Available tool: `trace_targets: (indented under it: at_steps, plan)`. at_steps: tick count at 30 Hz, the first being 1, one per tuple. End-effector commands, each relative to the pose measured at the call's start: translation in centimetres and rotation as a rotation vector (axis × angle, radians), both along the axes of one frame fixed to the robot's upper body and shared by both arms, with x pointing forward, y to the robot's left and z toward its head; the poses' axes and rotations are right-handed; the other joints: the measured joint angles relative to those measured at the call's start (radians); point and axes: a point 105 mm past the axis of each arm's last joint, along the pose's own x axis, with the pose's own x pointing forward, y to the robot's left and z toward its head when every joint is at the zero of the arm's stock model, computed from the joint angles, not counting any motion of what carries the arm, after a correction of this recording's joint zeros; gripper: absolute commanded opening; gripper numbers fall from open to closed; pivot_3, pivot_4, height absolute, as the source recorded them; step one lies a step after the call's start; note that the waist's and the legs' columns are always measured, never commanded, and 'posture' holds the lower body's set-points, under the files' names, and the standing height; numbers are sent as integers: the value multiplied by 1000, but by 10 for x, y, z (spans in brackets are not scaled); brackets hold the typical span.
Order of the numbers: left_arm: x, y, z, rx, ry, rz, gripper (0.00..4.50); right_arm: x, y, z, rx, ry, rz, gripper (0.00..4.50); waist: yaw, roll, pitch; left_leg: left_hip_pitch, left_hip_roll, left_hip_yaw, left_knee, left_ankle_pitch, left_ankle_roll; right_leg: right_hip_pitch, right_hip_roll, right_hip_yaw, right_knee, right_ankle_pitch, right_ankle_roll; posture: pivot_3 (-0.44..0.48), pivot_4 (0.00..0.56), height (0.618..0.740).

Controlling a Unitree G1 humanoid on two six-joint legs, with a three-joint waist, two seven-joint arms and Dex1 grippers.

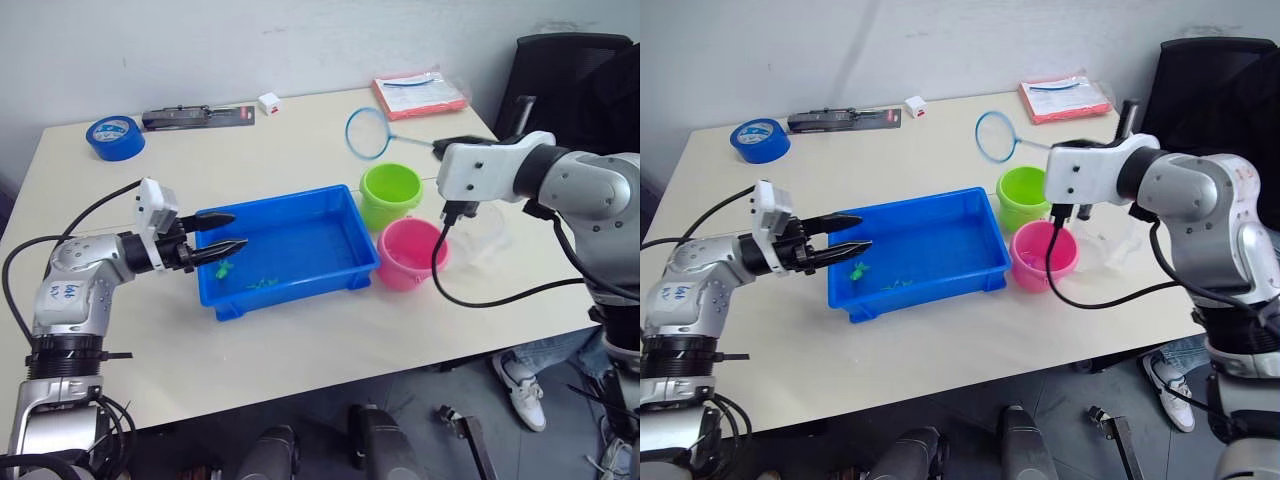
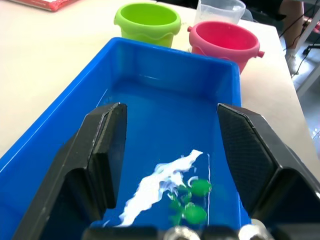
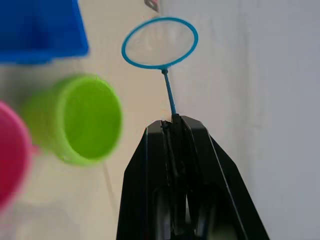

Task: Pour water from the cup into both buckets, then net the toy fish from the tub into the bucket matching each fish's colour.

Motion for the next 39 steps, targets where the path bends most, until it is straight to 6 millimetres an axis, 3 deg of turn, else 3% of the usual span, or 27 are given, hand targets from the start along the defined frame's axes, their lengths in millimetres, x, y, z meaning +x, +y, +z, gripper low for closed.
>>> trace_targets:
  at_steps: [1, 8, 12, 20, 39]
  plan:
    - [-14, 7, 14, 16, -31, -7, 3101, -16, 30, -11, 106, 304, 136, 780, -1, 0, 0, 0, 0, 0, 0, 0, 0, 0, 0, 0, 0, 0, 0, 0, 150, 740]
    - [-36, 22, 7, 55, 40, 21, 3101, -14, 55, -48, 9, 551, 189, 780, 0, 0, 0, 0, -1, 0, 0, 0, 0, 0, -1, 0, 0, 0, 0, 0, 150, 740]
    - [-46, 33, 5, 75, 90, 38, 3101, -2, 70, -59, -56, 555, 205, 780, -1, 1, 0, 0, -1, 0, 0, 0, 0, -1, -1, 0, 1, 0, 0, 0, 150, 740]
    - [-64, 61, 2, 119, 155, 119, 3101, 11, 81, -73, -177, 534, 218, 780, -3, 1, 1, 0, -1, 0, -2, 0, 0, -1, -1, -1, 0, 0, 0, 0, 150, 740]
    - [-80, 59, 5, 68, 127, 170, 3101, -1, 107, -99, -229, 598, 311, 780, -3, 2, 1, 0, 0, 0, -2, 0, 0, -1, -1, -1, 0, 0, 0, 0, 150, 740]
